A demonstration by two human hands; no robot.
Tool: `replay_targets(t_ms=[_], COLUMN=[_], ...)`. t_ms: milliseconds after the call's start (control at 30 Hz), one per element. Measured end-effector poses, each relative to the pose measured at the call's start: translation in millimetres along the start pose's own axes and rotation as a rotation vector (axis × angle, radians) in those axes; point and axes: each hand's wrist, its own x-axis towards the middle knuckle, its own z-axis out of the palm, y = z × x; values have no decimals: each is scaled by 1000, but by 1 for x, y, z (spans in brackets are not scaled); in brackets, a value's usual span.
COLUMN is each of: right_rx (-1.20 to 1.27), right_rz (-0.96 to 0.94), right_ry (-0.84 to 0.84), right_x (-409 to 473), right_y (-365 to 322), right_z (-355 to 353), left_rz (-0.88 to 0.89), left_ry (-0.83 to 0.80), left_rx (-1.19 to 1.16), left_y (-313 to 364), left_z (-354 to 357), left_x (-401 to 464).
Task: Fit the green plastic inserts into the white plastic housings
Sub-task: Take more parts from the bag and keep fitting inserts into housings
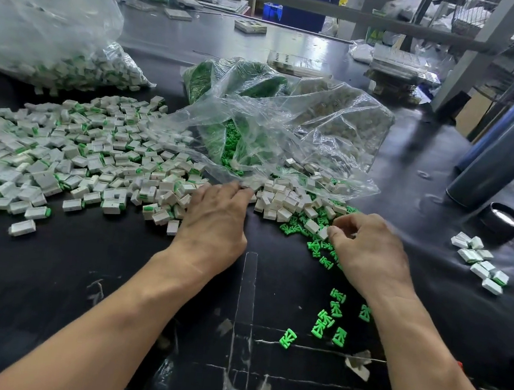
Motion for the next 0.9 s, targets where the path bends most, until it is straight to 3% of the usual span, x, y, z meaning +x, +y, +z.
replay_targets(t_ms=[100, 367, 733, 900], right_rx=[-56, -6, 27, 44], right_rz=[-10, -133, -52, -74], right_ry=[-69, -47, 12, -109], right_x=[-1, -7, -7, -12], right_y=[-2, -13, -10, -10], right_z=[1, 17, 11, 5], left_rz=[39, 170, 110, 124], left_ry=[-70, 7, 51, 7], left_rx=[-42, -157, -293, -295], left_y=[0, 7, 11, 19], left_z=[4, 8, 3, 4], left_x=[-2, -11, -18, -19])
